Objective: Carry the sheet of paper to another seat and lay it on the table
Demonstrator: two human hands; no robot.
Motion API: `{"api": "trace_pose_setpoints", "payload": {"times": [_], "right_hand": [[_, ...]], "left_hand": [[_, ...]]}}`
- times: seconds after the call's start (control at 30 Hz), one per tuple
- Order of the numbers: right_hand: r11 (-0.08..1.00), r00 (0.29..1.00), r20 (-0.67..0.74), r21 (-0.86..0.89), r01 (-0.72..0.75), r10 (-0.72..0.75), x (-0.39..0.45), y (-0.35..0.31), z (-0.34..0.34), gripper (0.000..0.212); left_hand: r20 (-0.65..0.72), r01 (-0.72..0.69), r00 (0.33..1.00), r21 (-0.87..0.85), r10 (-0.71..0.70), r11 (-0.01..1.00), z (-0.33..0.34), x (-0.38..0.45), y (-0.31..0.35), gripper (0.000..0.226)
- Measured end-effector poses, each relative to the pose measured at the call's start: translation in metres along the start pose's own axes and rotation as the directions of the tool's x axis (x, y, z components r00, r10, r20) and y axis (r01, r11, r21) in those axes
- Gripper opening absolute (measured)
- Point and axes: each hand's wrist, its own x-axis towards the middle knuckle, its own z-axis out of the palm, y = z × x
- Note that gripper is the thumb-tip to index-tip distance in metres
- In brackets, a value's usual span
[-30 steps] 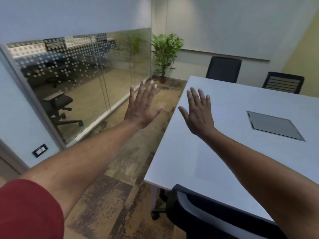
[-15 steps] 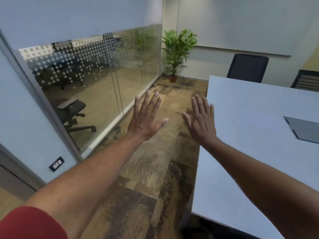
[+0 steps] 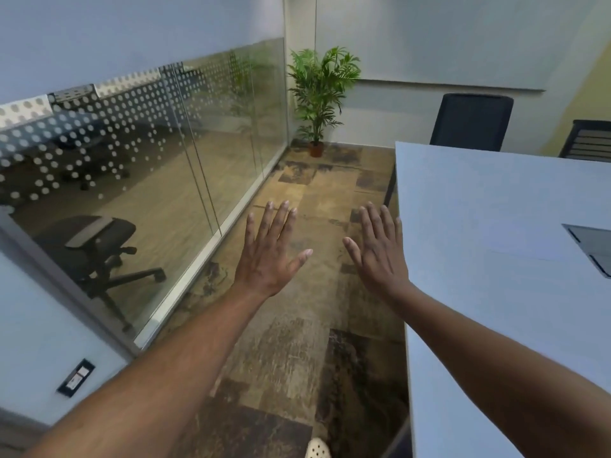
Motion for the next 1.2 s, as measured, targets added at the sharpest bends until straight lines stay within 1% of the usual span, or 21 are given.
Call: {"api": "trace_pose_setpoints", "payload": {"times": [0.1, 0.23, 0.33, 0.4, 0.53, 0.63, 0.77, 0.9, 1.0, 1.07, 1.13, 1.2], "right_hand": [[1.000, 0.999, -0.027, -0.007, -0.019, 0.019, 0.053, 0.013, 0.022, 0.080], [1.000, 0.999, -0.045, -0.001, -0.027, 0.027, 0.123, 0.032, 0.039, 0.079], [0.999, 0.997, -0.054, 0.002, -0.053, 0.053, 0.174, 0.047, 0.045, 0.080], [0.997, 0.995, -0.067, -0.008, -0.072, 0.071, 0.202, 0.060, 0.053, 0.081], [0.989, 0.988, -0.064, -0.044, -0.145, 0.142, 0.253, 0.095, 0.082, 0.080], [0.977, 0.980, -0.049, -0.072, -0.199, 0.195, 0.285, 0.126, 0.116, 0.077], [0.953, 0.959, -0.030, -0.108, -0.283, 0.282, 0.337, 0.168, 0.151, 0.080], [0.891, 0.902, -0.008, -0.154, -0.427, 0.432, 0.387, 0.209, 0.157, 0.082], [0.822, 0.843, -0.065, -0.194, -0.535, 0.533, 0.413, 0.246, 0.151, 0.080], [0.783, 0.805, -0.081, -0.190, -0.592, 0.588, 0.414, 0.267, 0.148, 0.081], [0.737, 0.759, -0.109, -0.189, -0.649, 0.641, 0.404, 0.291, 0.147, 0.084], [0.675, 0.700, -0.148, -0.189, -0.713, 0.698, 0.393, 0.322, 0.143, 0.085]], "left_hand": [[0.029, -0.008, 1.000, 0.037, 0.007, 0.999, 0.021, 0.054, -0.021, 0.093], [-0.022, -0.021, 1.000, 0.047, 0.022, 0.999, 0.041, 0.132, -0.041, 0.093], [-0.041, -0.010, 0.999, 0.004, 0.010, 1.000, 0.058, 0.187, -0.048, 0.093], [-0.047, -0.039, 0.998, -0.010, 0.039, 0.999, 0.074, 0.221, -0.052, 0.093], [-0.060, -0.097, 0.994, -0.040, 0.095, 0.994, 0.121, 0.291, -0.058, 0.092], [-0.032, -0.164, 0.986, -0.057, 0.163, 0.985, 0.170, 0.341, -0.058, 0.092], [-0.023, -0.253, 0.967, -0.130, 0.252, 0.959, 0.236, 0.419, -0.056, 0.092], [0.043, -0.347, 0.930, -0.217, 0.364, 0.912, 0.289, 0.506, -0.037, 0.092], [0.003, -0.468, 0.875, -0.254, 0.485, 0.846, 0.317, 0.572, -0.007, 0.094], [-0.011, -0.515, 0.844, -0.293, 0.536, 0.805, 0.328, 0.603, 0.020, 0.094], [-0.016, -0.544, 0.814, -0.371, 0.580, 0.753, 0.341, 0.625, 0.056, 0.093], [-0.041, -0.614, 0.749, -0.416, 0.661, 0.671, 0.357, 0.645, 0.098, 0.093]]}}
